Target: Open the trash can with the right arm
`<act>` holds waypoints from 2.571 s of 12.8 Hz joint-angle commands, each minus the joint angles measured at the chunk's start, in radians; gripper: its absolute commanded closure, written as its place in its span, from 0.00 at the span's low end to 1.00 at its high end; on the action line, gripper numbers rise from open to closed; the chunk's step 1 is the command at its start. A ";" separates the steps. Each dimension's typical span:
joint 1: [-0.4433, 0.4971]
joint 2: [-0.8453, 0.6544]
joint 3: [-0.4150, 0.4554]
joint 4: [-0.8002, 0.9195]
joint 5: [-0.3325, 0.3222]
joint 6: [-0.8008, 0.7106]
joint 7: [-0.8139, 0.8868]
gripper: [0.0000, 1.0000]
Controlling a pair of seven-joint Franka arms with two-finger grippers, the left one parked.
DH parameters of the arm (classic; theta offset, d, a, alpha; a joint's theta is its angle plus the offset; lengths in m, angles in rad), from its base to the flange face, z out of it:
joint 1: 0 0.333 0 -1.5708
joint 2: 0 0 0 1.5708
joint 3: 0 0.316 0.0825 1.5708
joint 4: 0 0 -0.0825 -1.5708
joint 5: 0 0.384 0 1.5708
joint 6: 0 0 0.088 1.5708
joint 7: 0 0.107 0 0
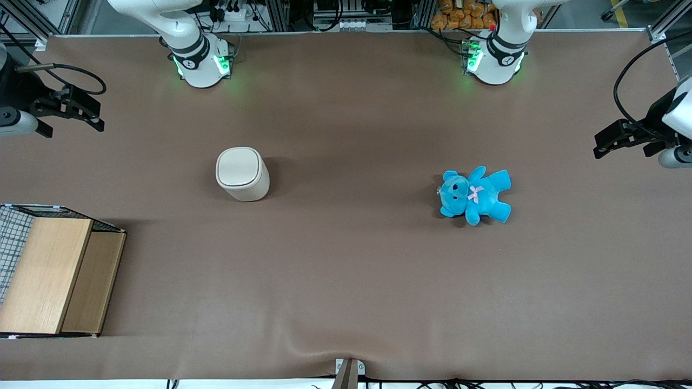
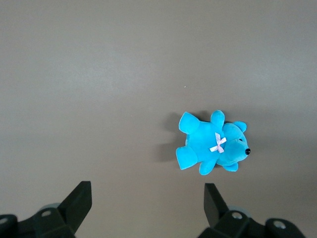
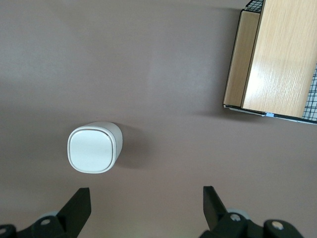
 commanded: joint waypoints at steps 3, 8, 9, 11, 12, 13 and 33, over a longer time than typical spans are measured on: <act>0.000 0.005 -0.006 0.020 -0.001 -0.006 -0.003 0.00; 0.057 0.018 0.005 0.016 0.011 0.004 0.029 0.00; 0.077 0.037 0.005 0.016 0.011 0.009 0.075 0.00; 0.146 0.082 0.005 0.005 0.001 0.038 0.161 0.15; 0.178 0.111 0.003 0.002 -0.006 0.047 0.189 0.36; 0.198 0.137 0.005 0.000 -0.006 0.049 0.221 0.63; 0.279 0.134 0.005 -0.648 -0.009 0.497 0.404 1.00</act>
